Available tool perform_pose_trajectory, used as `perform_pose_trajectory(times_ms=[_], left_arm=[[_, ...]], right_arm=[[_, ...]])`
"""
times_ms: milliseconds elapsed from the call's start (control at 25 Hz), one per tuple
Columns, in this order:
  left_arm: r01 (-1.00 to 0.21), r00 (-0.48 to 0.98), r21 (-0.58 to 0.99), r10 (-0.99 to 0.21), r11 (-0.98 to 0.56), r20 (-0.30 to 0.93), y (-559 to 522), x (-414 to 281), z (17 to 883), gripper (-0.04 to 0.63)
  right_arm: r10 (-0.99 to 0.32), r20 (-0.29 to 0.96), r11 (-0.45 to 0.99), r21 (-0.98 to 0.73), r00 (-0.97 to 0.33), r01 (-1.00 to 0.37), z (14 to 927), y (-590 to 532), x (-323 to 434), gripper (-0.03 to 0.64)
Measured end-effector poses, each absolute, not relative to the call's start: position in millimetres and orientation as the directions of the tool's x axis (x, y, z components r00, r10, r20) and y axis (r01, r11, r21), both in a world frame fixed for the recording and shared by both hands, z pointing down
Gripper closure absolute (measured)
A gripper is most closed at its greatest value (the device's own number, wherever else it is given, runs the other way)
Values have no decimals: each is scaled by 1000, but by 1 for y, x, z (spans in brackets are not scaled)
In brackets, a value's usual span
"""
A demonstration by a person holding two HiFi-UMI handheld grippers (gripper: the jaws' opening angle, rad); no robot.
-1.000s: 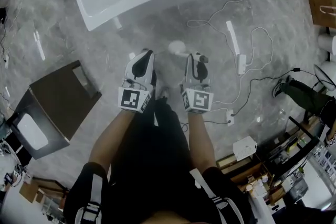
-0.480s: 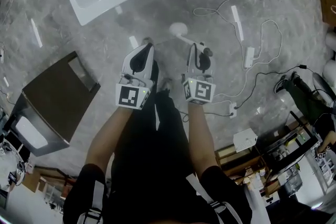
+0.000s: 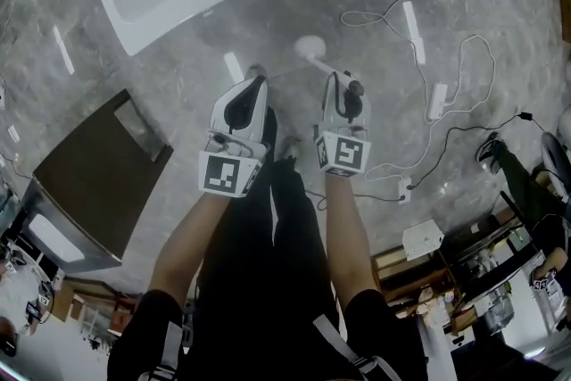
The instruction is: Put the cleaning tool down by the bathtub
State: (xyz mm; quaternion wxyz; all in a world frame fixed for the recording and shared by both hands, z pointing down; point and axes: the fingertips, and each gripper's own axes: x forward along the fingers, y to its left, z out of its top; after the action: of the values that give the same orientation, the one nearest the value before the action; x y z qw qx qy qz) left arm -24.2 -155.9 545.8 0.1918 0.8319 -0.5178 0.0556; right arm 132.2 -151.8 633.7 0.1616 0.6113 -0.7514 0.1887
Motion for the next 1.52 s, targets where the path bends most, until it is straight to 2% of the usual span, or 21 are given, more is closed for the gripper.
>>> perform_pose_trajectory(times_ms=[480, 1520], left_arm=[[-882, 463, 262, -819, -391, 339, -179, -36, 606, 588], [-887, 456, 270, -805, -375, 379, -210, -46, 673, 588]], right_arm=[[-811, 547, 191, -86, -206, -978, 732, -169, 121, 522], [-719, 664, 206, -77, -204, -975, 863, -204, 107, 522]])
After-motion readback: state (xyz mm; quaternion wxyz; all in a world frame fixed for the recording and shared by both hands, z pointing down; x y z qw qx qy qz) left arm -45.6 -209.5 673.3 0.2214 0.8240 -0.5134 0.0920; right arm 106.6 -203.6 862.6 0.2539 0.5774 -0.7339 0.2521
